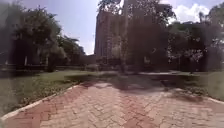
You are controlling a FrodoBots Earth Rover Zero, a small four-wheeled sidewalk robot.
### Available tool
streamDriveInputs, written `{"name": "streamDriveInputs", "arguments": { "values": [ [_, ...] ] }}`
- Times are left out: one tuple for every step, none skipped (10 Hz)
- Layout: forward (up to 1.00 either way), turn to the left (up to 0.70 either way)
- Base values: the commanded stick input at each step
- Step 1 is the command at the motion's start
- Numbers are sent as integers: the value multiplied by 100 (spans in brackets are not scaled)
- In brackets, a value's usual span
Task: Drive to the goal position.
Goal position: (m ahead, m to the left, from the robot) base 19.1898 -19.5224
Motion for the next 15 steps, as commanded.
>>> {"name": "streamDriveInputs", "arguments": {
  "values": [
    [70, 0],
    [70, 0],
    [70, 0],
    [70, 0],
    [70, 0],
    [70, 0],
    [70, 0],
    [70, 0],
    [70, 0],
    [70, 0],
    [70, 0],
    [70, 0],
    [70, 0],
    [70, 0],
    [70, 0]
  ]
}}
